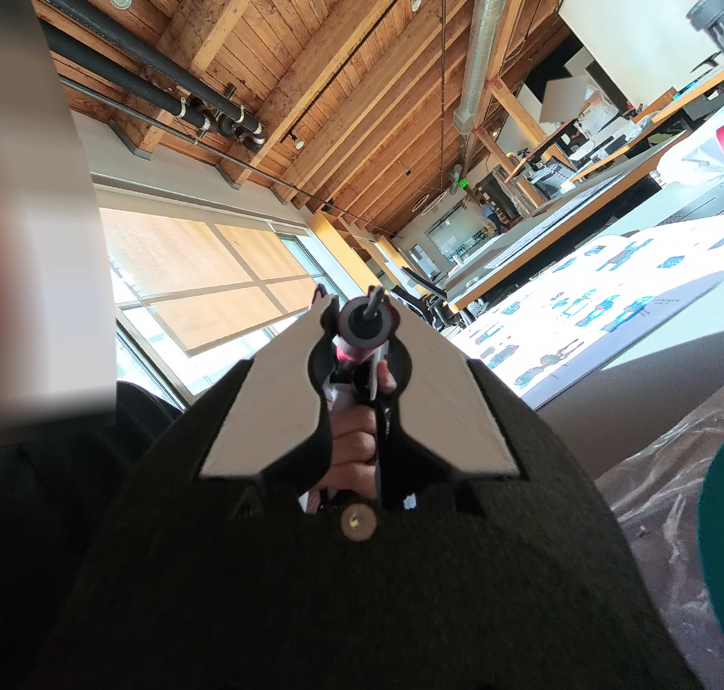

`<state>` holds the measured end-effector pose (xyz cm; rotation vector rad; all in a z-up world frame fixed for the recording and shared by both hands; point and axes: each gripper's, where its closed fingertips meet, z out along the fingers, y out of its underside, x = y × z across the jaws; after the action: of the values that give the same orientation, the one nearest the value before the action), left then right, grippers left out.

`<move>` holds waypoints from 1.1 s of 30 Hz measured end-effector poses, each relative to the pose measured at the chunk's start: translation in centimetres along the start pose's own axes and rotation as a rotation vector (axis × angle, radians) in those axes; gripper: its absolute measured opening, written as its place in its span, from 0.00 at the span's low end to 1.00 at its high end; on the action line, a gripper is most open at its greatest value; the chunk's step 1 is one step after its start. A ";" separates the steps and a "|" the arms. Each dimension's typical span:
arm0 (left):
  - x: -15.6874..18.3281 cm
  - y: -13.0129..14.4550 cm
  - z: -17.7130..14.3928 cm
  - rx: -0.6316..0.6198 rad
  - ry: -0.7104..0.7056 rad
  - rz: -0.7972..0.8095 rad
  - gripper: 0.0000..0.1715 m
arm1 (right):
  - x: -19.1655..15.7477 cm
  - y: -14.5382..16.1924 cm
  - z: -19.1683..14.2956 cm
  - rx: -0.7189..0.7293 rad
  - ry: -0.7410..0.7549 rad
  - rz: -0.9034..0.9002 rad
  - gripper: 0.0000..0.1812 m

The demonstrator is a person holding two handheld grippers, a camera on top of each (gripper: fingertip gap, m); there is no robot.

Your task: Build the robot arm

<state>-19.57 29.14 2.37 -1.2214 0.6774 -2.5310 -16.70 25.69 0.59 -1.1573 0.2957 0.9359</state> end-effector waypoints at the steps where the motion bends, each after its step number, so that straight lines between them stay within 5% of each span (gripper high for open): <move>1: -0.4 0.7 0.1 -0.056 -0.010 0.017 0.17 | 0.1 -0.2 -0.1 -0.004 0.003 -0.002 0.11; 8: -1.6 7.4 -0.6 -0.469 -0.019 0.066 0.16 | 0.7 -1.6 -0.4 -0.015 0.058 -0.062 0.11; 14: -1.4 5.2 -0.5 -0.296 -0.032 0.149 0.15 | 1.3 -0.3 0.0 -0.137 0.153 -0.133 0.15; 21: -1.6 4.2 -0.7 -0.294 -0.037 0.244 0.16 | 1.8 2.6 0.0 -0.298 0.159 -0.023 0.15; 26: -1.5 3.7 -0.2 -0.284 -0.048 0.278 0.17 | 0.8 2.0 0.2 -0.231 0.031 0.101 0.11; 33: -3.1 2.7 -1.6 -0.170 -0.083 0.128 0.21 | 1.5 -1.8 -0.8 -0.044 0.067 0.070 0.11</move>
<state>-18.85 28.57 -1.91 -1.2848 0.9355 -2.3452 -14.23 25.55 0.50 -1.2270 0.3728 0.9700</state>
